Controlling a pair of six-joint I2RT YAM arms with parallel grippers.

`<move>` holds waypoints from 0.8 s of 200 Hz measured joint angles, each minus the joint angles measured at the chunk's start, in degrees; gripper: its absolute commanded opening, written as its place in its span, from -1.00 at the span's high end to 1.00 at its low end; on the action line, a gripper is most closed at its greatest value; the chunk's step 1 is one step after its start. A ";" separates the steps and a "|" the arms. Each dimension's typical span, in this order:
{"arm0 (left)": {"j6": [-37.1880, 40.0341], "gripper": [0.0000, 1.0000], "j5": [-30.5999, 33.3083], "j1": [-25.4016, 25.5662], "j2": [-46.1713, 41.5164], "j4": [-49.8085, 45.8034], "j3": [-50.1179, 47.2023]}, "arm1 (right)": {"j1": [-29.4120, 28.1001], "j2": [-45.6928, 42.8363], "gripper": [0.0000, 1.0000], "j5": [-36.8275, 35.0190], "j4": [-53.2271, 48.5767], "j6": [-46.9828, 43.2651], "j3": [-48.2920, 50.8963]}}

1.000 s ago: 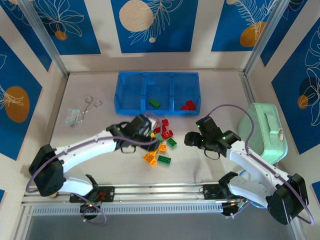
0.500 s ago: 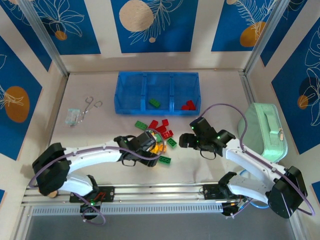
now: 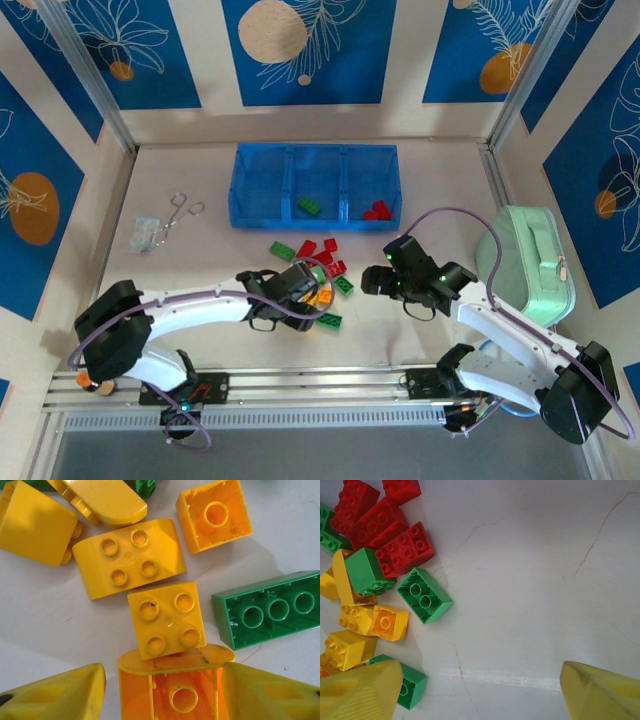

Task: Sort the legos into containers by color
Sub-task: Pick up the lego from the middle-left of the table.

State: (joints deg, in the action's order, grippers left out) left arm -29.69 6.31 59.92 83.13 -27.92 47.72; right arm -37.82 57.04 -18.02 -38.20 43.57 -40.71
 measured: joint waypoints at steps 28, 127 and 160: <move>0.02 -0.28 -0.02 0.39 0.35 -0.52 0.24 | 0.00 -0.13 -0.65 -0.02 0.04 0.22 0.28; -1.88 -0.49 0.42 1.86 -0.35 -4.31 0.68 | 0.00 -0.68 -0.64 -0.20 -0.13 0.63 0.76; -2.73 -0.58 0.20 2.58 -0.61 -4.26 0.66 | 0.00 -0.68 -0.64 -0.22 -0.02 0.66 0.94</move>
State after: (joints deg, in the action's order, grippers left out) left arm -32.42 6.50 62.50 82.52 -32.18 48.38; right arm -37.82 56.36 -18.24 -38.22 44.23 -39.77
